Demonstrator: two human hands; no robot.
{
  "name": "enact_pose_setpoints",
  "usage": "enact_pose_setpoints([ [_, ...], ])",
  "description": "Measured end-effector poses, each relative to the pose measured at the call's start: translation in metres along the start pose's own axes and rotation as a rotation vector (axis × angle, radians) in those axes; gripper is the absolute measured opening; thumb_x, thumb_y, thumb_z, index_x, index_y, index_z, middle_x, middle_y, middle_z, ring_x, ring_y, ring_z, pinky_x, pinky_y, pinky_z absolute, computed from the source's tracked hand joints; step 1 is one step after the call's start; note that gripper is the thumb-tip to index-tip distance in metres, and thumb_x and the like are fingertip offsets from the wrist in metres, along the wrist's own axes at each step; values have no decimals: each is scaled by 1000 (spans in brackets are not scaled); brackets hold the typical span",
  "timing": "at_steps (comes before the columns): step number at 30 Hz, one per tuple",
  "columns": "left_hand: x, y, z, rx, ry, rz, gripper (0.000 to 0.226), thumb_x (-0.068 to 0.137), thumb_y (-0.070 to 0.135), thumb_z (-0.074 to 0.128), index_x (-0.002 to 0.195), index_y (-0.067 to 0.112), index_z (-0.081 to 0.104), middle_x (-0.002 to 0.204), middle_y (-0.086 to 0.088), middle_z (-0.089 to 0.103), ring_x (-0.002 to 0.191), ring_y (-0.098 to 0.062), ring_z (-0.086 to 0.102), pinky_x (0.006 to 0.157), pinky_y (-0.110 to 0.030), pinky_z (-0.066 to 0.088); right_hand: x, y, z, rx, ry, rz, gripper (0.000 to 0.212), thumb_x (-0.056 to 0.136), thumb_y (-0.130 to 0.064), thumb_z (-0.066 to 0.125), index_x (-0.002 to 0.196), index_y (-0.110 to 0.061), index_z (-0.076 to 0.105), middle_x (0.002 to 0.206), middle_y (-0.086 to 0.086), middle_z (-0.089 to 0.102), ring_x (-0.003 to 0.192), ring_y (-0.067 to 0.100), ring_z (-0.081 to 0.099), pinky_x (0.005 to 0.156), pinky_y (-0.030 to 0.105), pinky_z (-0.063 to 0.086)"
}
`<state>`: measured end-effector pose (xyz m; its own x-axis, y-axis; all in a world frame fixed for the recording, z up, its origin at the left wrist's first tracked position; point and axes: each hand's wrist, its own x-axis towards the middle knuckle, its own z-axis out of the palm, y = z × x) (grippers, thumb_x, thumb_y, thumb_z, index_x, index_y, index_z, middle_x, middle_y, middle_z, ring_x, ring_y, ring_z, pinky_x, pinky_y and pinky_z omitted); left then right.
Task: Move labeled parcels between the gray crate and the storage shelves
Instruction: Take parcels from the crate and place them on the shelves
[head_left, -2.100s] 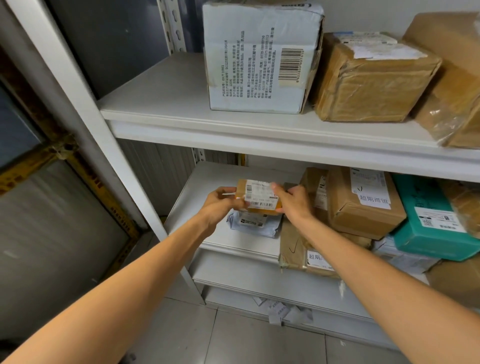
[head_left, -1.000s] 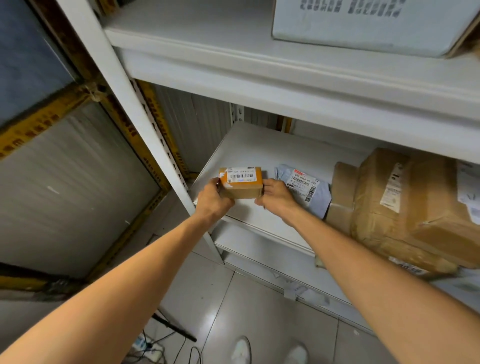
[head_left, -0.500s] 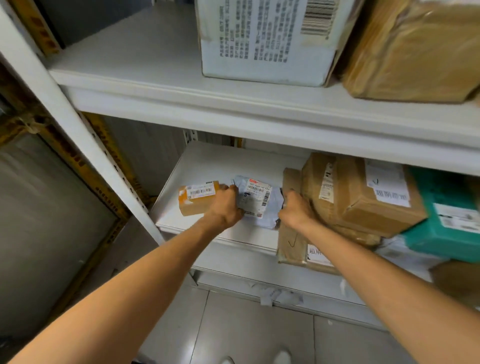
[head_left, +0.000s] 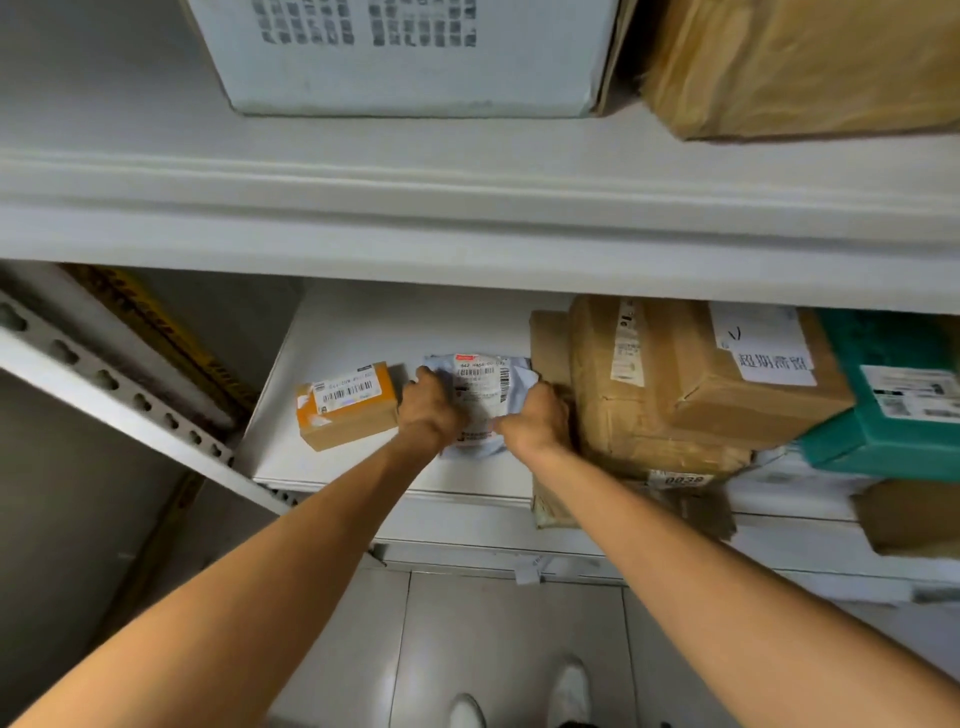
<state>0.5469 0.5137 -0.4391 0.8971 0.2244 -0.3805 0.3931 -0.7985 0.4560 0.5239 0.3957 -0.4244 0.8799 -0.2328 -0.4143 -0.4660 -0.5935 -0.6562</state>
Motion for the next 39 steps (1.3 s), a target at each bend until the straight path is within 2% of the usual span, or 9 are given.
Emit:
enact_pose_setpoints([
  [6,-8,-6,-13,-369,75,-61,41,85,9,68,120,7,48,114,-12,56,107,-30,58,91,-37,52,-1,-7,-11,346,8,42,59,69,3,81,122,-4,56,122,10,65,105,26,64,86,34,55],
  [10,-24,-3,-31,-597,166,5,26,86,12,65,110,9,55,101,-5,64,95,-22,63,71,-18,49,-12,-22,-34,539,-30,28,43,78,10,71,118,7,58,113,11,66,97,25,65,79,31,52],
  [15,-50,-7,-45,-943,94,52,53,75,-19,64,112,16,50,103,-7,59,97,-25,60,68,-35,55,-25,-30,-46,462,-89,71,25,81,6,70,105,5,64,116,21,67,100,33,67,60,26,50],
  [18,-62,-13,-52,-964,74,95,59,74,-19,67,119,16,51,108,-9,59,101,-26,60,77,-45,58,-33,-29,-52,455,-129,46,18,79,8,71,93,1,62,117,19,66,97,31,63,76,33,51],
  [22,-69,-19,-63,-978,73,16,57,75,-6,76,120,11,47,109,-4,57,102,-28,61,86,-42,56,-37,-27,-58,577,-160,20,56,79,10,70,130,1,50,125,14,58,114,35,58,89,39,51],
  [26,-71,-19,-73,-989,-39,-65,48,69,4,81,109,-2,55,103,-17,67,99,-34,64,87,-39,52,-32,-25,-60,574,-212,-19,67,73,5,77,133,-3,49,131,15,58,113,34,59,97,46,51],
  [32,-77,-20,-81,-1052,-221,-60,40,77,-11,66,115,-9,55,109,-20,69,86,-29,69,58,-26,55,-26,-14,-69,542,-229,-21,60,61,1,82,116,3,58,113,17,67,100,32,66,89,44,56],
  [36,-79,-22,-81,-1080,-130,-32,38,76,-14,69,102,8,53,96,-10,67,81,-24,66,58,-28,52,-36,-19,-78,491,-236,-21,33,73,8,74,105,1,65,108,11,69,100,28,66,82,35,56],
  [39,-77,-26,-79,-1072,-129,48,26,78,-14,68,99,1,65,101,-15,70,88,-28,67,65,-30,58,-36,-17,-77,464,-161,-114,23,78,7,72,99,0,69,104,8,69,100,24,65,79,29,52],
])
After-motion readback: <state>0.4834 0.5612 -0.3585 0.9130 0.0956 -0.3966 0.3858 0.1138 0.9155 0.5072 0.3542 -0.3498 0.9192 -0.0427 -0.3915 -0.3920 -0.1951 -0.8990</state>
